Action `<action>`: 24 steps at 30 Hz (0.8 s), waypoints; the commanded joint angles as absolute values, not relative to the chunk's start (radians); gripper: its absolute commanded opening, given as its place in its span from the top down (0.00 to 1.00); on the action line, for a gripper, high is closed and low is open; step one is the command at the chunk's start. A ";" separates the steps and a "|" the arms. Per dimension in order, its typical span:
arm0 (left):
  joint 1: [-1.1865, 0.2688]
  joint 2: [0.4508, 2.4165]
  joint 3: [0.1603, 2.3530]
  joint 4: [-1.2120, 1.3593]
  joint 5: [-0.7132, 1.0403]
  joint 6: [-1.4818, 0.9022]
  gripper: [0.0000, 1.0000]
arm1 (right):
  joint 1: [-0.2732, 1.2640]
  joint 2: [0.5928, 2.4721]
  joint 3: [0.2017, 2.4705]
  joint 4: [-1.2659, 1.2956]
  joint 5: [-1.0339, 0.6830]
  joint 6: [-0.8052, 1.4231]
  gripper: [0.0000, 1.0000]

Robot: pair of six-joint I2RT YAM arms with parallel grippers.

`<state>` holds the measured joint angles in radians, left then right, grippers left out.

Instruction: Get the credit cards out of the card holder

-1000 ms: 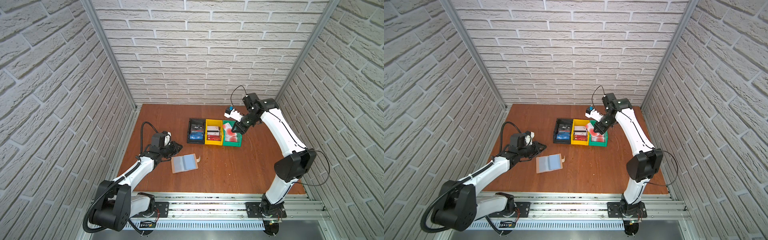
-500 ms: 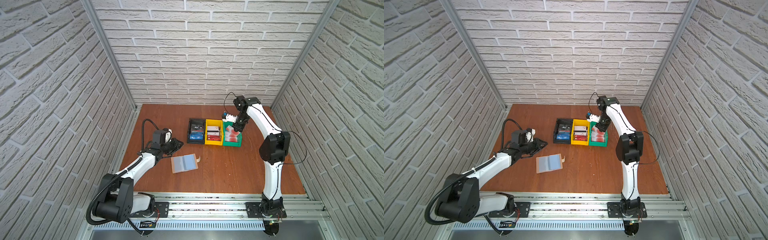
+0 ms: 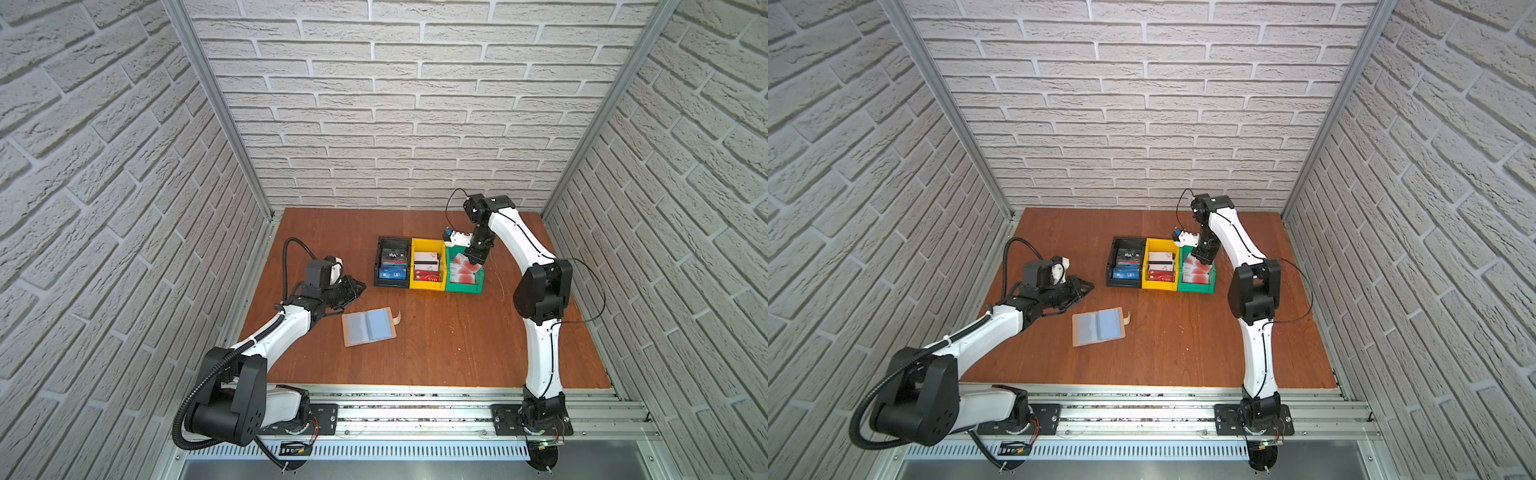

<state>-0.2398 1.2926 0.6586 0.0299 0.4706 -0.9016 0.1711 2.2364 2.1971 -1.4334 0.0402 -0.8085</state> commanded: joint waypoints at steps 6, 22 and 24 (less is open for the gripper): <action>-0.232 1.306 0.658 0.057 0.458 -0.894 0.81 | 0.179 2.308 2.159 -1.456 0.051 -0.805 0.95; -0.221 1.297 0.650 0.047 0.463 -0.885 0.80 | 0.207 2.326 2.112 -1.426 0.063 -0.769 0.81; -0.222 1.297 0.647 0.048 0.463 -0.885 0.80 | 0.207 2.321 2.116 -1.396 0.074 -0.751 0.77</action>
